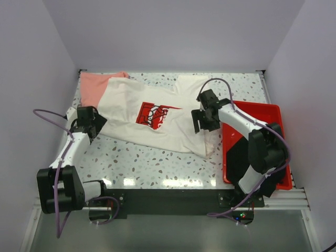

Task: Fold and stack the t-shirts
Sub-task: Fold the tshirt

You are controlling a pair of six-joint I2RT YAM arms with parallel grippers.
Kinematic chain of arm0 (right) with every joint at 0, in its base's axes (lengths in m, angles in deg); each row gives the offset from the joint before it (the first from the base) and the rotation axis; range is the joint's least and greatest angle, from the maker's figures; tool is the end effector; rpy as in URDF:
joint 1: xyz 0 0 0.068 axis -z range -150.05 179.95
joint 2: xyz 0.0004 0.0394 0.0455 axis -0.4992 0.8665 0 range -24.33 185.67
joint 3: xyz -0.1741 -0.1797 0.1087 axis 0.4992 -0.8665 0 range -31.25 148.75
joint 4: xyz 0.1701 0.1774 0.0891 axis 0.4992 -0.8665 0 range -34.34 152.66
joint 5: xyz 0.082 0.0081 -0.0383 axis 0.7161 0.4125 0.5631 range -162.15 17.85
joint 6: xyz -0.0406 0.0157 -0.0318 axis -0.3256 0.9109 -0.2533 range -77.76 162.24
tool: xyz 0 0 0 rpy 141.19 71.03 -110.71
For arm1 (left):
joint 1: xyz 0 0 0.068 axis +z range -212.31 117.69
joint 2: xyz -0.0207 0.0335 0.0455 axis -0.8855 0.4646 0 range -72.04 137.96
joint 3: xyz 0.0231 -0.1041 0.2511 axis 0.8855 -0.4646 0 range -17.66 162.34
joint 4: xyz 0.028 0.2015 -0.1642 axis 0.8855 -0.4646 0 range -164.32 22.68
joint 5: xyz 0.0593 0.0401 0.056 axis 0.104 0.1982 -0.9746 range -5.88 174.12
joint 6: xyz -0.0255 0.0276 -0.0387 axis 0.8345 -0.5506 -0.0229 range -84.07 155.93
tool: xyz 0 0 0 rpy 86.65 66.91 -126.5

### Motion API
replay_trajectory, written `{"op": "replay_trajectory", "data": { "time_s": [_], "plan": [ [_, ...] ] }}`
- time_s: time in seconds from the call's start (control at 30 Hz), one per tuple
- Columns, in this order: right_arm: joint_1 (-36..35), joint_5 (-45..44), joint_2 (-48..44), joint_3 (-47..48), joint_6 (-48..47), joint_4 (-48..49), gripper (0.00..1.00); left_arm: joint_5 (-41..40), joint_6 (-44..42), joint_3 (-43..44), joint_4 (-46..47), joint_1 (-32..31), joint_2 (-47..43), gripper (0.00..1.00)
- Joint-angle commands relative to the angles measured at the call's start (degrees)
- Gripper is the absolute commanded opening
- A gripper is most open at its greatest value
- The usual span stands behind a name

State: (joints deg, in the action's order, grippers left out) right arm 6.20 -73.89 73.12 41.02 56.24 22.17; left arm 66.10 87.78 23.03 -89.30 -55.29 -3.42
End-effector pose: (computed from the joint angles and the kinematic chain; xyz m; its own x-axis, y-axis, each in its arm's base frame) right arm 0.3176 0.1386 0.2256 -0.9038 -0.1335 -0.4066 -0.1778 0.9814 0.0729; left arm 0.2345 0.0400 0.2150 -0.2220 -0.7809 -0.5839 -0.7912 0.4943 -0.3602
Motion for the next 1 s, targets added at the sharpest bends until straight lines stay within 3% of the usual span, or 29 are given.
{"op": "replay_trajectory", "data": {
  "time_s": [0.0, 0.23, 0.53, 0.67, 0.97],
  "plan": [
    [-1.0, 1.6, -2.1, -4.1, 3.1, 1.1, 0.71, 4.6, -2.0, 0.1, 8.6, -0.2, 2.9, 1.00],
    [-1.1, 8.3, -4.5, -10.1, 5.7, 5.2, 0.55, 4.8, -2.1, 1.0, 15.2, -2.3, 9.9, 1.00],
    [-1.1, 6.5, -3.0, -9.8, 5.3, 5.3, 0.20, 2.2, -3.7, 4.7, 16.8, -2.8, 19.5, 1.00],
    [-1.1, 3.1, -2.4, -8.1, 4.9, 3.8, 0.00, 1.8, -3.5, 4.7, 16.5, -2.7, 21.3, 1.00],
    [-0.6, -6.2, -0.9, -0.9, 1.3, -2.1, 0.00, -1.0, -3.9, 4.1, 15.3, -2.5, 21.4, 1.00]
  ]
}}
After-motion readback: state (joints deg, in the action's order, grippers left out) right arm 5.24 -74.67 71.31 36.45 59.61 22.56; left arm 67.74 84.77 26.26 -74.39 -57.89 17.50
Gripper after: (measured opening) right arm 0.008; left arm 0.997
